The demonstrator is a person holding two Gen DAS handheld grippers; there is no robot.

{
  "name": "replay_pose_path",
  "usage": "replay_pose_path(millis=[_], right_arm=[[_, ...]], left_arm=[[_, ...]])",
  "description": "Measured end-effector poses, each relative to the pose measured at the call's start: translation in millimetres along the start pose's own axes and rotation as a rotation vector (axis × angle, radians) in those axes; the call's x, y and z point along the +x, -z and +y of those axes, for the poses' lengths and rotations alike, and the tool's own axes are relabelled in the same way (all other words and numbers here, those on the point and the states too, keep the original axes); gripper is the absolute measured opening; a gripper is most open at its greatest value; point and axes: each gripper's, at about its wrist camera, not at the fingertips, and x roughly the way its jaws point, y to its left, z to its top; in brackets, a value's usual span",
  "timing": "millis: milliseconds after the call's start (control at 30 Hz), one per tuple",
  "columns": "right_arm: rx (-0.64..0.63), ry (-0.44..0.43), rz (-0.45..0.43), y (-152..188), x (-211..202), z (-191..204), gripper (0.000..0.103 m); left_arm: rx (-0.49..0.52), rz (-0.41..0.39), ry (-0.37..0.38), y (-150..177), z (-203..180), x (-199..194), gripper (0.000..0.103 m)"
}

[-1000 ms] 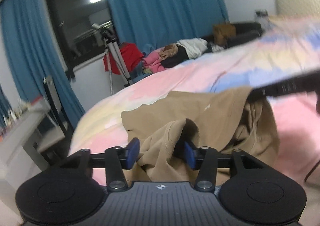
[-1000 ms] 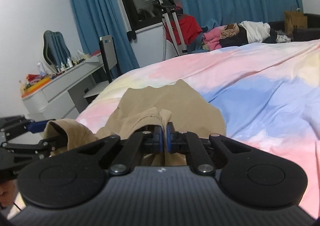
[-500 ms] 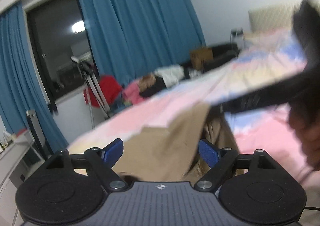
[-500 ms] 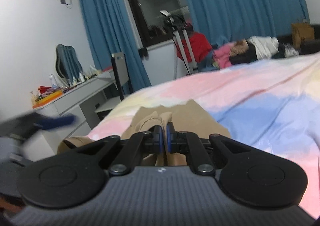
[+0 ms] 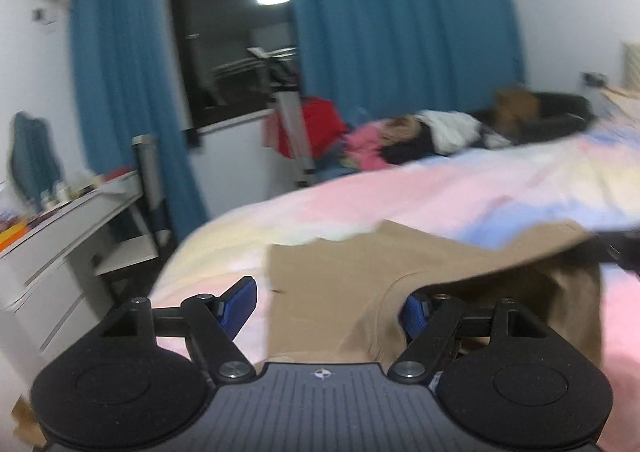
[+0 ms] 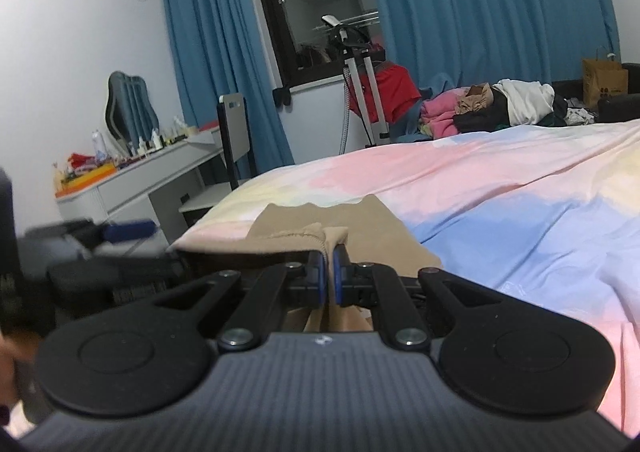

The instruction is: Fold clothes

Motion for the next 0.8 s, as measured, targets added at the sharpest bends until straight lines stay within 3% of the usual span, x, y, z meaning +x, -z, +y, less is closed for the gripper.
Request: replay_pose_path(millis=[133,267,367,433,500,567,667,733,800], right_arm=[[-0.025,0.008,0.003,2,0,4,0.008],[-0.024,0.039,0.008,3,2,3,0.008],[-0.005,0.072,0.009,2,5,-3,0.008],[0.032,0.067,0.028,2,8,-10,0.008],[0.067,0.055,0.049,3,12,-15,0.010],[0.084,0.042,0.073,5,14,-17,0.013],[0.092,0.038,0.112,8,18,-13,0.033],[0.137,-0.003,0.140,12,21,-12,0.064],[0.182,-0.047,0.162,15,23,-10,0.069]], left_arm=[[0.037,0.082,-0.071,-4,14,16,0.069],[0.149,0.157,-0.170,4,21,25,0.063],[0.078,0.151,-0.215,3,41,22,0.042],[-0.077,0.121,-0.157,-5,64,18,0.014],[-0.237,0.083,-0.075,-15,85,10,0.006],[-0.319,0.001,-0.022,-18,92,-6,0.004],[-0.382,-0.085,0.015,-27,93,-26,0.003],[-0.402,-0.127,0.026,-29,92,-40,0.003],[-0.422,-0.168,0.036,-31,91,-54,0.003]])
